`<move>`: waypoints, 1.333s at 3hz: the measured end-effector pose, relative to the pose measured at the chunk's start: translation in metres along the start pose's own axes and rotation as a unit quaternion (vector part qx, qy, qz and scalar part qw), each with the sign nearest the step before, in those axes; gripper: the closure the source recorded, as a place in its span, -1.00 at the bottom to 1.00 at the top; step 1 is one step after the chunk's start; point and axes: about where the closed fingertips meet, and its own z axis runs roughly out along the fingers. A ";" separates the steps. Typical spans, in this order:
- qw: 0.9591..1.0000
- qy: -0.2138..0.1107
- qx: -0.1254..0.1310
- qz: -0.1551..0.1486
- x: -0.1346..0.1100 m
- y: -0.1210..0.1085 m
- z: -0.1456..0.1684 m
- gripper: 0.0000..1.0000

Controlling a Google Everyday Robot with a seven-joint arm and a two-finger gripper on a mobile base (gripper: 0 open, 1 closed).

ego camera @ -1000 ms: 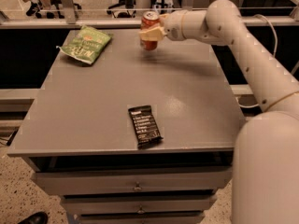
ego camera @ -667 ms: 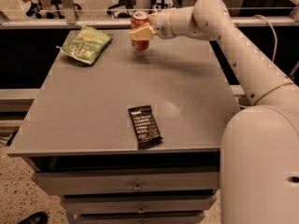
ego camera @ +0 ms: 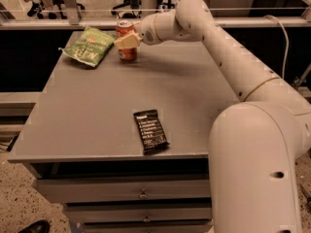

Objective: Move coke can near green jalapeno chip bag

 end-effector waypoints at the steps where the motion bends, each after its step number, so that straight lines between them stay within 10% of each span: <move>1: 1.000 -0.004 -0.009 -0.002 -0.008 0.005 0.018 1.00; 2: 1.000 -0.012 -0.014 -0.007 -0.018 0.005 0.038 1.00; 4: 1.000 -0.021 -0.011 -0.014 -0.025 -0.001 0.056 0.21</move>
Offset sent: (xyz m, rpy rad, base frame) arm 0.0236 0.0505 0.0100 0.0238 -0.0290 0.0379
